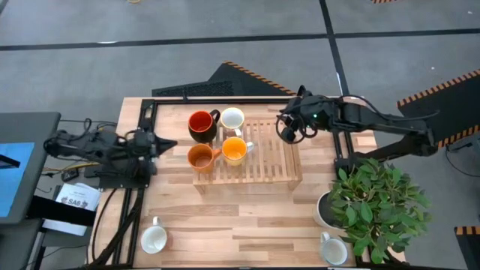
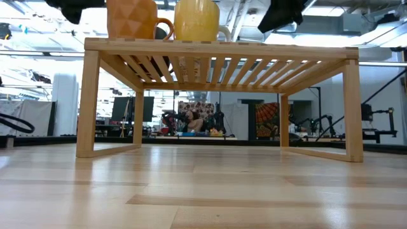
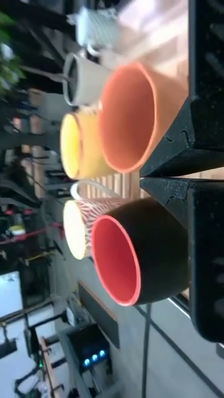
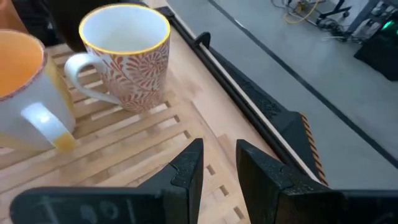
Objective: Place coffee mugs
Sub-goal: Put the red mug on the shelf
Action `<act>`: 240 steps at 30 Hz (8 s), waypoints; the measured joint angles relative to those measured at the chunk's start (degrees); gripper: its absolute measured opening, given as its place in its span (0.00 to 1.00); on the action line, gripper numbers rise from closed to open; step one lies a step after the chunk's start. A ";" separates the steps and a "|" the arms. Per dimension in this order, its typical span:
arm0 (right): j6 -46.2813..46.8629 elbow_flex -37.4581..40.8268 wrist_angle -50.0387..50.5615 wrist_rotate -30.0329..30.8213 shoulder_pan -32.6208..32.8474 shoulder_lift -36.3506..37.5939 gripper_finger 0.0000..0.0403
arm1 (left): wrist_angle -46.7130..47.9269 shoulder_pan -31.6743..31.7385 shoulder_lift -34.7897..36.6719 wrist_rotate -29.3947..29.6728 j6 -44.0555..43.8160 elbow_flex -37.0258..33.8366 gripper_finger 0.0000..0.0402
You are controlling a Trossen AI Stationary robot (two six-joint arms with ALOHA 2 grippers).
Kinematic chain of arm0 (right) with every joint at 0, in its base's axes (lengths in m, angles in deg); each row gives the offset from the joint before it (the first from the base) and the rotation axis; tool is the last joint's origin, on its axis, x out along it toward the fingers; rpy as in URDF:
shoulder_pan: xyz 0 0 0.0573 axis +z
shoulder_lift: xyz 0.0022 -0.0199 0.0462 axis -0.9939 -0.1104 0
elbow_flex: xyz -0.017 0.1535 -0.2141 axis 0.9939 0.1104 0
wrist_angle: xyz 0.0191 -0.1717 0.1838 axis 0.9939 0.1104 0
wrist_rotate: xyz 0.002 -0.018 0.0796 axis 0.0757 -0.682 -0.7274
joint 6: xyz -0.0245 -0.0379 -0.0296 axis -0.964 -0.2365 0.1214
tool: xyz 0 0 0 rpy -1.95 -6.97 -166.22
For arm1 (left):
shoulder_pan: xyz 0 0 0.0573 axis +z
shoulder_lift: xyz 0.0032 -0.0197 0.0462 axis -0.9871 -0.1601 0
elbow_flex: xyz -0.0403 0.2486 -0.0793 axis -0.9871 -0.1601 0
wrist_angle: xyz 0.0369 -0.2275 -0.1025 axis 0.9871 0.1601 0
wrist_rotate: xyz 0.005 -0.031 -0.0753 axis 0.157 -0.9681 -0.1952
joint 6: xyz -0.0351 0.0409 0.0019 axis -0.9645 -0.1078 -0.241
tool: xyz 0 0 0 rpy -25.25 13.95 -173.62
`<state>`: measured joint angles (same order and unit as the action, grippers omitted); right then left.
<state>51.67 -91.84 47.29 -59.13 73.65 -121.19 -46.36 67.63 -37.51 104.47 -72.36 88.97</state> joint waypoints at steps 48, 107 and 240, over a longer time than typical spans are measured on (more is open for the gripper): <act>-2.81 0.84 0.71 -1.26 -0.14 -0.15 0.30 | -7.09 27.46 -9.93 -24.86 3.96 0.00 0.00; -8.24 15.54 -20.65 -14.91 -3.52 6.14 0.04 | -1.57 27.44 0.28 -24.35 2.68 0.09 0.00; -2.83 18.91 -29.58 -17.61 -3.64 6.16 0.07 | 36.48 -46.11 -58.85 -19.40 -51.26 27.19 0.30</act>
<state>48.84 -72.93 17.70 -76.74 70.01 -115.03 -9.87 21.52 -96.36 85.07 -123.62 116.16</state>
